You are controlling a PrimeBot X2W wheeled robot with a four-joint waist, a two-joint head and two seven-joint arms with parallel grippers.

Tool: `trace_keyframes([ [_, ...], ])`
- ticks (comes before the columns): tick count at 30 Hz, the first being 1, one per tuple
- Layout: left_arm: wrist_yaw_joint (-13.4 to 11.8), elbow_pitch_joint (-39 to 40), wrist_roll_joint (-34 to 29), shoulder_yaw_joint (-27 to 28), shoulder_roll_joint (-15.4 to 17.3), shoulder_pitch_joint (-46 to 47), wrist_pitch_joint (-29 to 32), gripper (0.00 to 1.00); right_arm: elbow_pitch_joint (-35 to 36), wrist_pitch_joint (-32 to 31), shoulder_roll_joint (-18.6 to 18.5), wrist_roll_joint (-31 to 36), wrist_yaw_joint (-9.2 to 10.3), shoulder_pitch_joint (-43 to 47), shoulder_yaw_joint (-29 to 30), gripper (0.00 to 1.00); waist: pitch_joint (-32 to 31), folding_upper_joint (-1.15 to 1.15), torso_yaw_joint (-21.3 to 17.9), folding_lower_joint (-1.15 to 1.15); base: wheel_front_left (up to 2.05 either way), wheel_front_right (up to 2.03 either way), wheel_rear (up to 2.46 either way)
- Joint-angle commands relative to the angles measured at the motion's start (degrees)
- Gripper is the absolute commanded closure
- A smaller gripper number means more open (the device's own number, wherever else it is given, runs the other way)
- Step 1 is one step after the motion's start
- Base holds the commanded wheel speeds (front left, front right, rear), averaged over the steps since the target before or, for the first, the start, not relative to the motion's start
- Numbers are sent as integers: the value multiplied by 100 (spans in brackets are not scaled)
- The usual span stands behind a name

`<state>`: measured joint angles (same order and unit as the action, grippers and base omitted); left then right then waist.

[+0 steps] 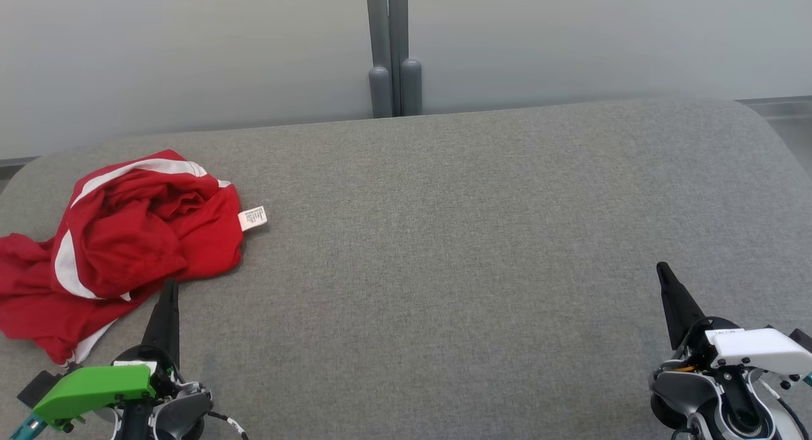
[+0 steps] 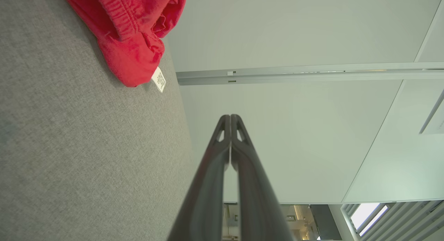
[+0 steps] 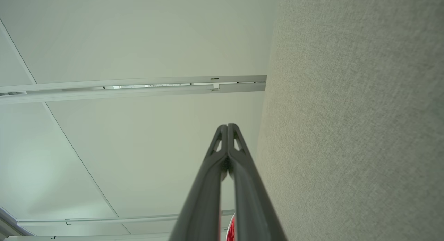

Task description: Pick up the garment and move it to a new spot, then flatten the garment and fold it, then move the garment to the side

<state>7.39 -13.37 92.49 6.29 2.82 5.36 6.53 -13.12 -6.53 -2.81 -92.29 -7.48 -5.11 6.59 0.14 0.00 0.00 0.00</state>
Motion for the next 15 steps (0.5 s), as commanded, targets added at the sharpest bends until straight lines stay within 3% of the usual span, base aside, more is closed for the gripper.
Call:
trace_keyframes([
  [1,35,9,-20,11,14,65,13,100,21,3,-27,-43,-4,-51,-4,100,0,0,0,0,0,0,0],
  [13,35,9,-20,11,14,65,13,100,21,3,-27,-43,-4,-51,-4,100,0,0,0,0,0,0,0],
  [14,0,0,0,0,0,0,0,0,0,-1,0,0,0,0,0,0,0,0,0,0,0,0,0],
  [15,-2,-24,1,-5,-4,-10,-6,0,-21,0,7,3,0,13,1,0,0,0,0,0,0,0,0],
])
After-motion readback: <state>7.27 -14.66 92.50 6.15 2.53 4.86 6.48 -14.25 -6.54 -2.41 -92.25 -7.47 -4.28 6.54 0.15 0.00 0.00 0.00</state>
